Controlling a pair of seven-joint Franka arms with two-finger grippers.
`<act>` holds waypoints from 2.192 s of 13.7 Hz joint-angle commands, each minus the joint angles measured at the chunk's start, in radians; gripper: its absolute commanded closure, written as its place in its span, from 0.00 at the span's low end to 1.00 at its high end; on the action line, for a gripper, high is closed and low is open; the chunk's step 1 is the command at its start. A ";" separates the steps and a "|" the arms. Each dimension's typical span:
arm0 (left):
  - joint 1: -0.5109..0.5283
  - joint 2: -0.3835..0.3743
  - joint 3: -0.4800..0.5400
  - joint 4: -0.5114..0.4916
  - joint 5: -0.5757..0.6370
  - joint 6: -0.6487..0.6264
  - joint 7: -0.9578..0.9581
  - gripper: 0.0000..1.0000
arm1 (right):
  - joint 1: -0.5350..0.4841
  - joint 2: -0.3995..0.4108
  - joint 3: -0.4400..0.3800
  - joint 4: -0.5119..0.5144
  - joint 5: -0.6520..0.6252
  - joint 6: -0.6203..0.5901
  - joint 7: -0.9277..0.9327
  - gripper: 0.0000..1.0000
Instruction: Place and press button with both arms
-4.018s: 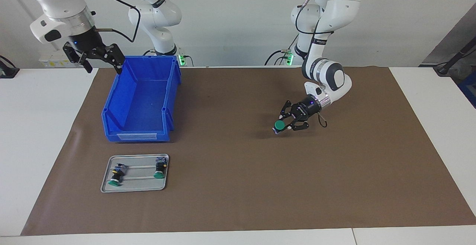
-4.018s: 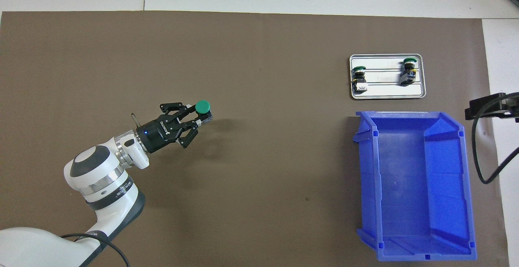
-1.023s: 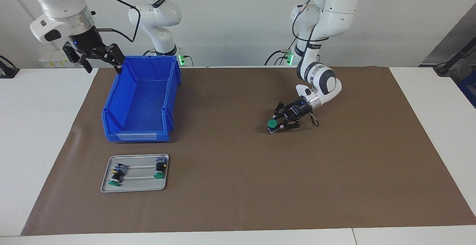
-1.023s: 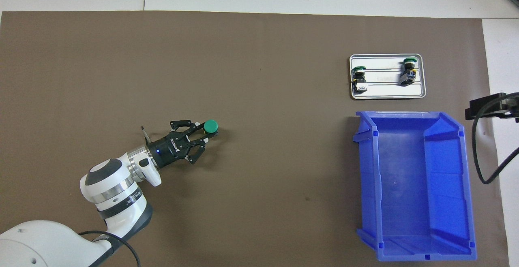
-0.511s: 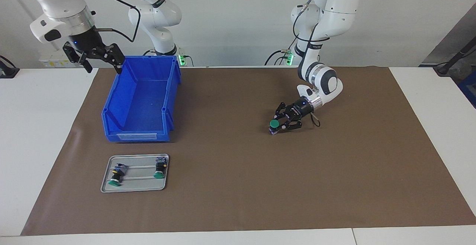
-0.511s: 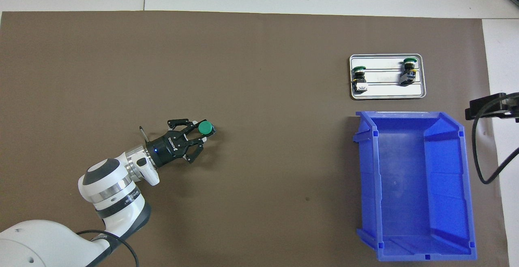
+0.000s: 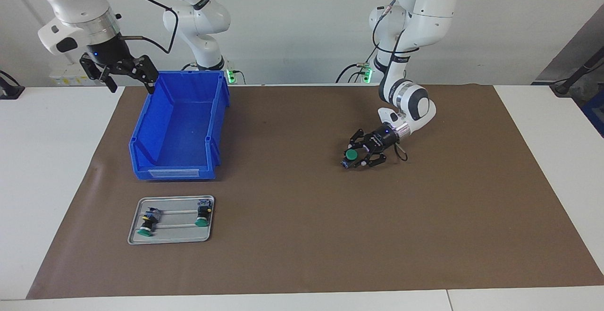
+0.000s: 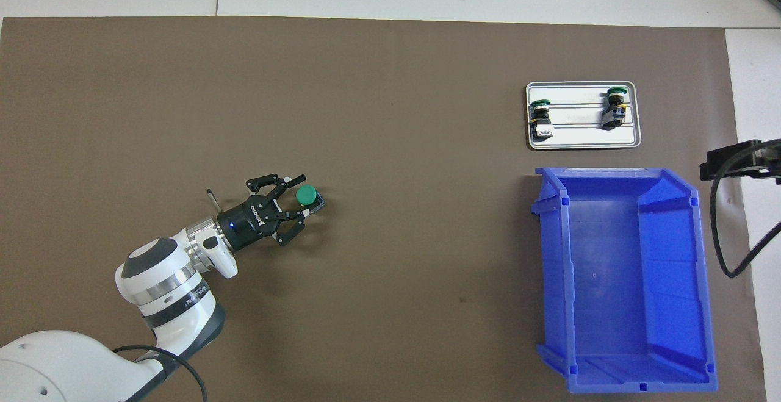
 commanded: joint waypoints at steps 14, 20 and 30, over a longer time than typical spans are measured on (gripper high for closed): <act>-0.008 -0.009 -0.011 -0.039 -0.004 -0.010 0.004 0.02 | -0.003 -0.022 0.000 -0.024 0.010 -0.003 -0.010 0.00; -0.030 -0.009 -0.011 -0.044 -0.004 -0.008 -0.135 0.02 | -0.003 -0.024 0.000 -0.024 0.010 -0.003 -0.010 0.00; -0.042 -0.023 -0.008 -0.054 -0.003 -0.013 -0.261 0.02 | -0.003 -0.024 0.000 -0.024 0.010 -0.003 -0.010 0.00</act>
